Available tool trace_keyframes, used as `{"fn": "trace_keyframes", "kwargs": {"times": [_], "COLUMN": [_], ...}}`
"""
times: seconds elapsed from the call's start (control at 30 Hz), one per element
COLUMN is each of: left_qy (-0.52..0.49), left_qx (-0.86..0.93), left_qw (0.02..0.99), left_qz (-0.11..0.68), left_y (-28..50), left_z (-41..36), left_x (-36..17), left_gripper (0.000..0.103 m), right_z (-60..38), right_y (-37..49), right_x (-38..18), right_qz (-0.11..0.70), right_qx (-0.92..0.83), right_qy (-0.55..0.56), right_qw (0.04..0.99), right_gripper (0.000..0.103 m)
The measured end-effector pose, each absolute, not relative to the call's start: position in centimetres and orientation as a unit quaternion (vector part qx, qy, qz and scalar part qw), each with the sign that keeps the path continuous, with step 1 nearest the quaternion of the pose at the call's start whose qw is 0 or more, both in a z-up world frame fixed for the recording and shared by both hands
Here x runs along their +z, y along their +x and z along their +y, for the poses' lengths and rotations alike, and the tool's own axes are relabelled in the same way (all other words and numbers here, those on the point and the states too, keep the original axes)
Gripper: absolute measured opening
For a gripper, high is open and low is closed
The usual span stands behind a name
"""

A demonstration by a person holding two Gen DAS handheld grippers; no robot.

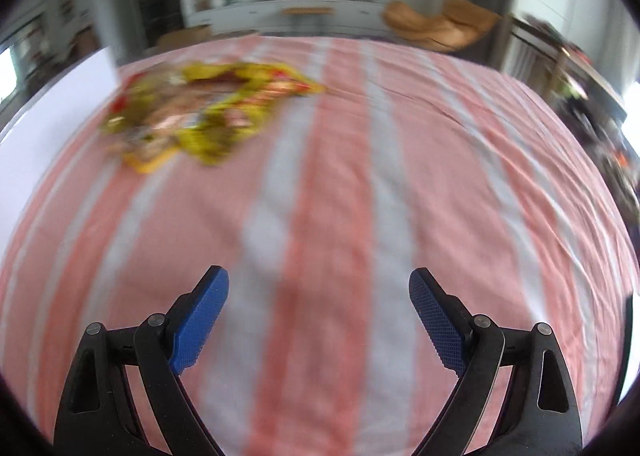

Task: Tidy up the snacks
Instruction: 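Carry jelly bag to the box and release while left tool drops green-labelled bread bag, then swing both tools back over the remaining snacks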

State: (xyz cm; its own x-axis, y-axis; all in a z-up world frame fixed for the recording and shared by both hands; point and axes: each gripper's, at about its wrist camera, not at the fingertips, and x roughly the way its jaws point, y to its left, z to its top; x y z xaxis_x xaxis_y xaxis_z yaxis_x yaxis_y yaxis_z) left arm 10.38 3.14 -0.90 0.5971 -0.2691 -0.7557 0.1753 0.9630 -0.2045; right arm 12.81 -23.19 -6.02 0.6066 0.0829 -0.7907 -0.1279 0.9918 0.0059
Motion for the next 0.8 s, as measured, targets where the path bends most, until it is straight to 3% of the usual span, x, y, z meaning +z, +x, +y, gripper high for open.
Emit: {"fn": "trace_keyframes", "kwargs": {"times": [0.37,0.8], "left_qy": [-0.007,0.020], "left_qx": [-0.053,-0.047], "left_qw": [0.883,0.887], "left_qz": [0.467,0.459], "left_y": [15.3,14.9], "left_z": [0.7,0.3], "left_x": [-9.7,-10.1], "left_gripper": [0.102,0.103], "right_z": [-24.5,-25.4], "right_y": [12.6,12.6], "right_x": [-6.7,-7.1], "right_qz": [0.447,0.446], "right_qx": [0.013,0.021], "right_qy": [-0.016,0.002], "right_qw": [0.894,0.895], "right_gripper": [0.098,0.098]}}
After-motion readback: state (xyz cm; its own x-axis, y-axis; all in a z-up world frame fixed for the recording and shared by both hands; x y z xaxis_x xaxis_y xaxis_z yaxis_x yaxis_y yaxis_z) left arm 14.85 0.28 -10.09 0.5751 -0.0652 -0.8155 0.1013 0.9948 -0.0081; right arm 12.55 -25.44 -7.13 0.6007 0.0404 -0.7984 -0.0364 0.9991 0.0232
